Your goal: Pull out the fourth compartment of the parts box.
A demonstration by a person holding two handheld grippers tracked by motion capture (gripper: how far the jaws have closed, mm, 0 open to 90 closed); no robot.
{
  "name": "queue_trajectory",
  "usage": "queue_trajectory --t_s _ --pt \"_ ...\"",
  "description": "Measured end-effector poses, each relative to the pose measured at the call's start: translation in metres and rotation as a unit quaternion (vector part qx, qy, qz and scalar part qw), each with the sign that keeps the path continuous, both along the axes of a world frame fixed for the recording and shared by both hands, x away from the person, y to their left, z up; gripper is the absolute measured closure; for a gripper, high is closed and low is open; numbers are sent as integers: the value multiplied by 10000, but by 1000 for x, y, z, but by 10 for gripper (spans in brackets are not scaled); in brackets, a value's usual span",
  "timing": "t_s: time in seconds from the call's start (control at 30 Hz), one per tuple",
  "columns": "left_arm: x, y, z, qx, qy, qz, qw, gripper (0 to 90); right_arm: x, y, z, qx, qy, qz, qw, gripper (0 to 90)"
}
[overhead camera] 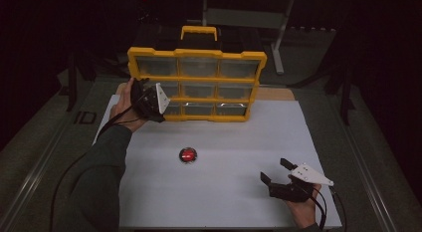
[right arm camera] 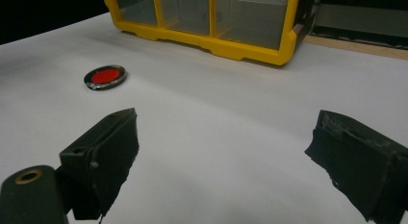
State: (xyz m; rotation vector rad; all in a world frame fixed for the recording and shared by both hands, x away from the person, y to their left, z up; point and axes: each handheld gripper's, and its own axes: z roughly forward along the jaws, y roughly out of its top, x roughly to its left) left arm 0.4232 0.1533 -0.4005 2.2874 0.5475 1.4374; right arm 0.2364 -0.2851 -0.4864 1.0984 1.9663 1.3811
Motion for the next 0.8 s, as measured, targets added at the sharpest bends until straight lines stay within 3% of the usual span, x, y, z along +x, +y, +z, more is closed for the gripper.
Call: queue_trajectory --t_s 0.47,0.6,0.8 --pt "9 -9 -8 585 -272 36 9979 0 0 0 0 20 23 1 10000 88" --pt "11 -10 -9 662 -367 44 9971 0 0 -1 0 23 25 -2 10000 88" --pt "13 -11 -11 914 -566 115 9941 2 0 -1 0 17 22 -4 10000 88"
